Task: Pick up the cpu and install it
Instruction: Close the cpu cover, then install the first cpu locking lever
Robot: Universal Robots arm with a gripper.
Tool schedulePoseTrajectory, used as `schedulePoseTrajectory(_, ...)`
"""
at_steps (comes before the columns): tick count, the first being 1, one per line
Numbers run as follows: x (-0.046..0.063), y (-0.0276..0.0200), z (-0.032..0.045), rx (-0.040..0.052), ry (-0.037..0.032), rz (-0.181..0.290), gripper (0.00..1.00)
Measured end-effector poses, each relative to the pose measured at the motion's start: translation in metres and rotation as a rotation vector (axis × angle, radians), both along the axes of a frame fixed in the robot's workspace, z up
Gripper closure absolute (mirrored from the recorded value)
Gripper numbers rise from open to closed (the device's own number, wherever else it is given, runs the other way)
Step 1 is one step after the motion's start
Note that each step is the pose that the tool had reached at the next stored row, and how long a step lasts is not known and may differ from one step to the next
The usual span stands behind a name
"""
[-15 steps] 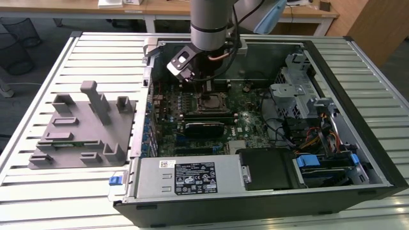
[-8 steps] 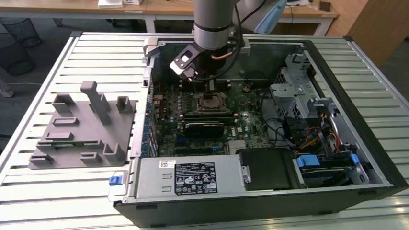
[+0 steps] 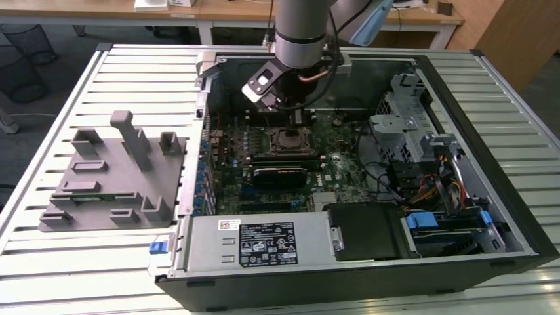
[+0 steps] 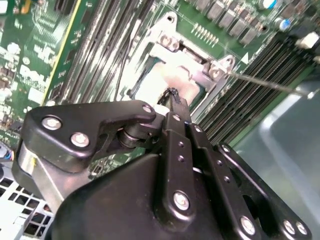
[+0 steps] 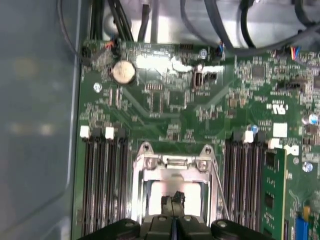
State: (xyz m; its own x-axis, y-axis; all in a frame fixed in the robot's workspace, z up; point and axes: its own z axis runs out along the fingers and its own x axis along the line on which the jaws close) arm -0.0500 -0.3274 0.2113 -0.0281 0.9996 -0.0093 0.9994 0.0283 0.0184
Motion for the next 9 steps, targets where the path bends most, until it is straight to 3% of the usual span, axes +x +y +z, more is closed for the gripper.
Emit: schedulePoseTrajectory(9,0.0038,0.0,0.0,0.0001,0.0002,0.0,0.89)
